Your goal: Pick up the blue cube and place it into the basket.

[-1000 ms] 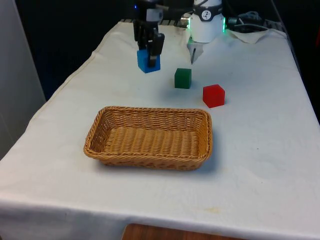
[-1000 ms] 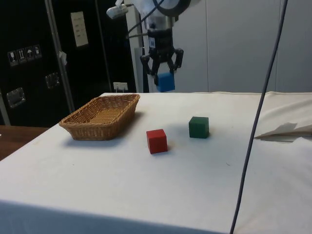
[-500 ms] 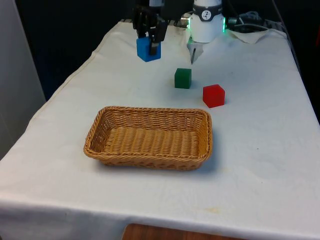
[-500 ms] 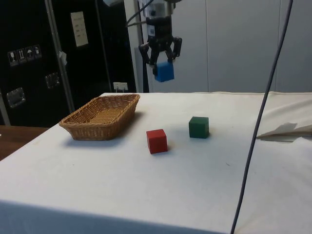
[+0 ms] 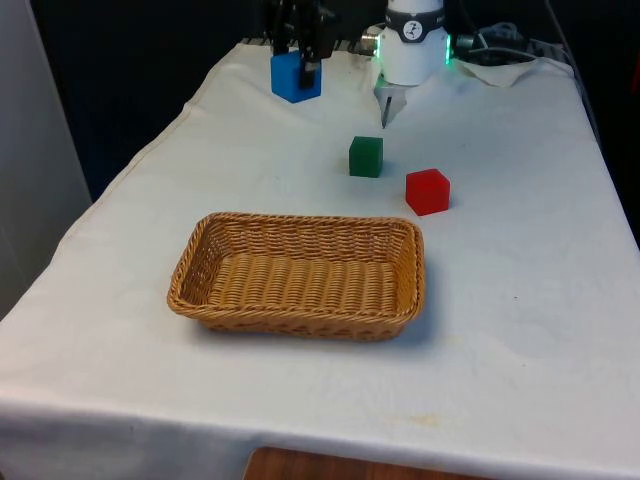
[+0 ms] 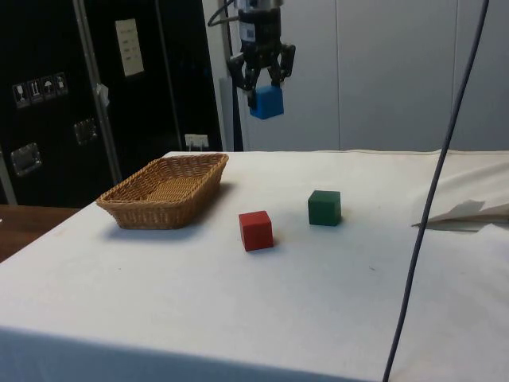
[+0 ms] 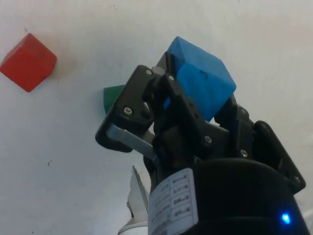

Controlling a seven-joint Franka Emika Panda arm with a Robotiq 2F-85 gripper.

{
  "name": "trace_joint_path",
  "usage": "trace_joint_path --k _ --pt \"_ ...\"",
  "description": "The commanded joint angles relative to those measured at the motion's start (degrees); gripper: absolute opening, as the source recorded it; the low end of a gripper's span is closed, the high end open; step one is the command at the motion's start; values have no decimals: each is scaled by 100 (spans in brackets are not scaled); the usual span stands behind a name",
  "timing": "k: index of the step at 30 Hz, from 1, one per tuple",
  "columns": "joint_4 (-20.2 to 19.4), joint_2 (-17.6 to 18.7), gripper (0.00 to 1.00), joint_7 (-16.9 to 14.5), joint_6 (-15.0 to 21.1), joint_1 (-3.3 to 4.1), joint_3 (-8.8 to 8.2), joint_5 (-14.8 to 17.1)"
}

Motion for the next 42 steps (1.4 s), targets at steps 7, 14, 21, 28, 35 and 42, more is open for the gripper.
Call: trace_joint_path --k 7,14,21,28,35,42 --pt "34 -115 1 -435 -63 11 6 23" --pt "103 -29 1 -682 -23 17 17 69" --pt "286 178 1 -957 0 6 63 103" --pt "378 309 1 -1192 40 6 80 126" --pt "458 430 1 -1495 86 6 92 132" --pt "510 498 1 -1662 74 0 92 46"
